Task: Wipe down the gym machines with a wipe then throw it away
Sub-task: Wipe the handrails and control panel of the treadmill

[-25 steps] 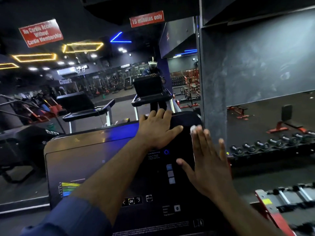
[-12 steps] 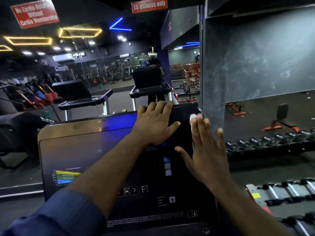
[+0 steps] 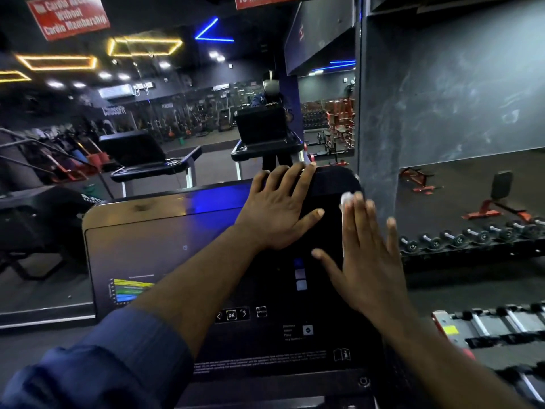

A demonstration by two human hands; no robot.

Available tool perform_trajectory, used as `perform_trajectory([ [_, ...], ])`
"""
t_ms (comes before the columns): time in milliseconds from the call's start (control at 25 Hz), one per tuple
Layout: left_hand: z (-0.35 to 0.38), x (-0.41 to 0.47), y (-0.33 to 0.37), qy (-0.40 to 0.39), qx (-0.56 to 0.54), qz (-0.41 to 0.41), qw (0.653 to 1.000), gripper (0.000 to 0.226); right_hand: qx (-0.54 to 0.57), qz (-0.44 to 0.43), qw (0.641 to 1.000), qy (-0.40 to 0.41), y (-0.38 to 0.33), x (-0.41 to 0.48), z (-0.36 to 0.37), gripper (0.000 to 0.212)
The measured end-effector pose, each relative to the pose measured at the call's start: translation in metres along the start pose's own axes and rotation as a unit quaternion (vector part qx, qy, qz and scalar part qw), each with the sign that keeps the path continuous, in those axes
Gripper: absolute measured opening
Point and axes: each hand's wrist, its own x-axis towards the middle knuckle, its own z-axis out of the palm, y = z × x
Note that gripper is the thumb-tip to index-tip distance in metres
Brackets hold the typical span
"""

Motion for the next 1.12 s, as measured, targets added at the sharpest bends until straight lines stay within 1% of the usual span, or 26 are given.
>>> perform_trajectory([
  [80,0.001,-0.002,0.000,0.004,0.001,-0.002,1.000,0.087,-0.019,-0.014,1.000,0.010,-0.002,0.039,-0.014,0.101],
  [160,0.007,-0.005,0.002,0.004,0.008,0.005,1.000,0.087,-0.033,-0.029,0.999,0.005,-0.001,0.028,-0.008,0.101],
  [240,0.012,-0.009,0.004,0.017,0.019,0.001,1.000,0.088,-0.036,-0.041,0.998,-0.010,0.002,-0.033,0.018,0.100],
  [320,0.017,-0.021,0.008,0.040,0.021,0.001,0.999,0.088,-0.030,-0.050,0.997,-0.048,0.009,-0.120,0.045,0.098],
  [400,0.034,-0.051,0.020,0.061,0.012,0.039,0.997,0.085,-0.011,-0.069,0.995,-0.072,0.014,-0.186,0.061,0.097],
  [440,0.047,-0.073,0.030,0.064,0.014,0.072,0.995,0.083,-0.012,-0.080,0.994,-0.074,0.018,-0.193,0.064,0.095],
  [480,0.059,-0.097,0.041,0.062,0.016,0.097,0.993,0.081,-0.024,-0.089,0.993,-0.070,0.019,-0.182,0.063,0.094],
  [520,0.072,-0.120,0.053,0.061,0.008,0.104,0.993,0.078,-0.042,-0.087,0.994,-0.055,0.018,-0.159,0.054,0.092],
  [600,0.092,-0.155,0.076,0.077,-0.023,0.073,0.994,0.072,-0.062,-0.073,0.995,-0.042,0.016,-0.102,0.035,0.091],
  [680,0.101,-0.178,0.092,0.095,-0.063,0.032,0.993,0.067,-0.061,-0.088,0.993,-0.047,0.021,-0.082,0.031,0.091],
  [760,0.113,-0.205,0.107,0.099,-0.102,0.021,0.990,0.066,-0.061,-0.139,0.986,-0.064,0.035,-0.126,0.049,0.093],
  [880,0.135,-0.268,0.130,0.056,-0.137,0.042,0.988,0.065,-0.058,-0.232,0.961,-0.142,0.068,-0.232,0.079,0.092],
  [920,0.140,-0.288,0.135,0.042,-0.149,0.033,0.987,0.061,-0.063,-0.258,0.950,-0.164,0.076,-0.246,0.082,0.090],
  [960,0.143,-0.304,0.138,0.033,-0.160,0.003,0.987,0.055,-0.068,-0.281,0.940,-0.179,0.082,-0.246,0.082,0.087],
  [1000,0.143,-0.318,0.141,0.032,-0.178,-0.049,0.982,0.049,-0.073,-0.304,0.933,-0.180,0.085,-0.238,0.080,0.085],
  [1040,0.141,-0.325,0.142,0.039,-0.206,-0.107,0.972,0.043,-0.072,-0.320,0.925,-0.190,0.090,-0.227,0.077,0.084],
  [1120,0.134,-0.332,0.142,0.066,-0.267,-0.205,0.939,0.035,-0.073,-0.362,0.908,-0.200,0.092,-0.204,0.068,0.084],
])
